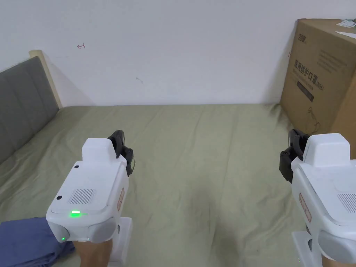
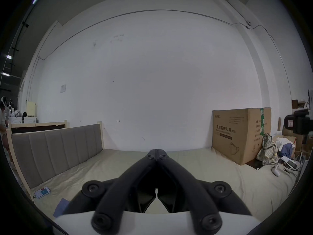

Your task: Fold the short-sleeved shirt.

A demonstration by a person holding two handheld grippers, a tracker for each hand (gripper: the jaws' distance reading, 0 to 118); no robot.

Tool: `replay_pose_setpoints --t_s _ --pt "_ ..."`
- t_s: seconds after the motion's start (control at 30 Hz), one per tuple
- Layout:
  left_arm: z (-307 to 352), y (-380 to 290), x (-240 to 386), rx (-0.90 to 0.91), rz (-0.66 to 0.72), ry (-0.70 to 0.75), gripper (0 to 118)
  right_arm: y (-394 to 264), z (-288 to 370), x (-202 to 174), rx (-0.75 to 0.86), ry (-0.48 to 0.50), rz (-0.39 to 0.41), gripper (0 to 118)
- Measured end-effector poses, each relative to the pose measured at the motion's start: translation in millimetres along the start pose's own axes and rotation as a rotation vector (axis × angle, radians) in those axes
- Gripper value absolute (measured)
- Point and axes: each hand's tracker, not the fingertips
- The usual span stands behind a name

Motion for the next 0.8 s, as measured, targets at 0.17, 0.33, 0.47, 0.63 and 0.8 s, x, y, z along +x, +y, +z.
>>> replay_pose_setpoints --t_s 0.17,0.33,0.47,0.63,0.8 --pt "6 2 6 -0.003 -0.026 -0.024 0 -2 -1 1 0.004 0.0 -0.009 0" --pt "7 2 6 -0.007 -0.017 -0.026 0 -2 -1 -2 0.005 0.0 -0.011 0" --pt "9 2 5 -0.006 -0.01 -0.025 0 -2 1 -4 0.004 0.002 -0.012 0" --pt "10 2 3 -0.005 -0.011 -0.019 0 -1 2 -7 0.003 0.005 -0.009 0" --pt "11 1 0 -0.006 0.0 -0.014 0 -1 2 -9 0.003 0.006 -0.009 0"
